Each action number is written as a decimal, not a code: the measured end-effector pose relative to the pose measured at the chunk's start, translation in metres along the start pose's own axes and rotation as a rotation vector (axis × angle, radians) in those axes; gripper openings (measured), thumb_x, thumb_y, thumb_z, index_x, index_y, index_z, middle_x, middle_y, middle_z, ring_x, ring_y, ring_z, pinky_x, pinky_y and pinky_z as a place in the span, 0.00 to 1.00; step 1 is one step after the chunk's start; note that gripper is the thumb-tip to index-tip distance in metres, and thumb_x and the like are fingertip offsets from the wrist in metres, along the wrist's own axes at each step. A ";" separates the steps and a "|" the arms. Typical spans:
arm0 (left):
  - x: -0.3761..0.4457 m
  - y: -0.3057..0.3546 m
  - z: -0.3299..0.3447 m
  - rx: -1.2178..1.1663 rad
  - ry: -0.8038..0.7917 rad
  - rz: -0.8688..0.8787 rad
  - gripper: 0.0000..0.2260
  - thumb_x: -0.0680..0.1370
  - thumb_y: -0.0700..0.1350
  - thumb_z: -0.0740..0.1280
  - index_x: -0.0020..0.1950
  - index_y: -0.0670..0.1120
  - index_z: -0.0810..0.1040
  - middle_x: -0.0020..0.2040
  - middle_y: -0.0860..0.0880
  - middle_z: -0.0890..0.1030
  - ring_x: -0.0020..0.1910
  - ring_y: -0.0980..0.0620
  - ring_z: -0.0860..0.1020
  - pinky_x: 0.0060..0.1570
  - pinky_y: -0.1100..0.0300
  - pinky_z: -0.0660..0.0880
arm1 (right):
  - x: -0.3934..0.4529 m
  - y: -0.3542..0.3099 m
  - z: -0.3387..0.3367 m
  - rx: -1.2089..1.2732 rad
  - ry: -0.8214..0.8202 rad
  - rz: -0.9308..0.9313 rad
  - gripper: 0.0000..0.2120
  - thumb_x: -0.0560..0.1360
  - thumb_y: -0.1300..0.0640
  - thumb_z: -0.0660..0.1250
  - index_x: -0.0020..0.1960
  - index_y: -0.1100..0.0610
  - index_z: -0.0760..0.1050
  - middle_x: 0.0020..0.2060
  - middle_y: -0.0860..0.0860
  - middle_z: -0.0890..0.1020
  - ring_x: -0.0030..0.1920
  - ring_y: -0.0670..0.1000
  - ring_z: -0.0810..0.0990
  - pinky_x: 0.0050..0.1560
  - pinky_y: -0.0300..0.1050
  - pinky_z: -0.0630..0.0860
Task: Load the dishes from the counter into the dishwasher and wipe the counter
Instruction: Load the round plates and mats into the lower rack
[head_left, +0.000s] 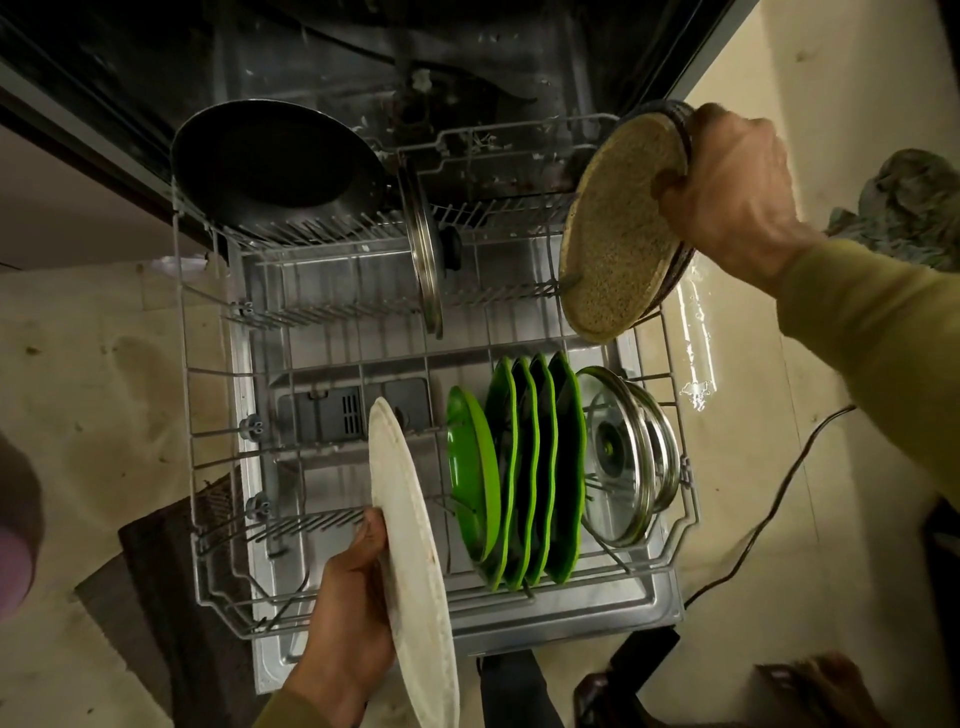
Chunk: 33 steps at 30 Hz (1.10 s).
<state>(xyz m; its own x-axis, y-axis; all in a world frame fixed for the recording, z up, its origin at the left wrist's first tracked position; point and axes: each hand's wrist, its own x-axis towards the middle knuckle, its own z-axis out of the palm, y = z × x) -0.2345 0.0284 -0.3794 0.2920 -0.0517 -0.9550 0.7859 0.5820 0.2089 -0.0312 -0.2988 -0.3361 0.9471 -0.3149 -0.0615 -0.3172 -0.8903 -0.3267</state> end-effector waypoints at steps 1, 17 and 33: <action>0.000 0.000 0.000 0.004 0.001 -0.001 0.20 0.83 0.38 0.52 0.74 0.42 0.71 0.29 0.49 0.77 0.22 0.54 0.76 0.20 0.65 0.73 | 0.000 0.001 0.000 -0.016 -0.005 -0.002 0.20 0.77 0.58 0.68 0.67 0.63 0.71 0.56 0.60 0.79 0.51 0.60 0.78 0.48 0.46 0.74; 0.010 0.008 0.014 0.105 0.049 0.105 0.16 0.81 0.50 0.61 0.62 0.43 0.80 0.56 0.42 0.85 0.56 0.40 0.81 0.54 0.45 0.77 | -0.195 -0.087 -0.042 0.724 -1.001 0.139 0.31 0.67 0.23 0.58 0.61 0.40 0.74 0.52 0.44 0.84 0.50 0.46 0.84 0.49 0.48 0.83; 0.004 0.004 0.031 0.087 -0.106 0.140 0.08 0.68 0.40 0.70 0.47 0.43 0.80 0.35 0.47 0.81 0.29 0.55 0.77 0.28 0.67 0.76 | -0.079 -0.035 -0.062 0.117 -0.061 0.102 0.09 0.81 0.53 0.62 0.50 0.60 0.72 0.38 0.53 0.77 0.29 0.45 0.74 0.22 0.34 0.68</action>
<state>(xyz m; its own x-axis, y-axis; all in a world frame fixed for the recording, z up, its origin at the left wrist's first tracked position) -0.2134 0.0049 -0.3761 0.4538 -0.0631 -0.8888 0.7763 0.5177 0.3596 -0.0980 -0.2632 -0.2617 0.9127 -0.3777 -0.1560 -0.4073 -0.8091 -0.4236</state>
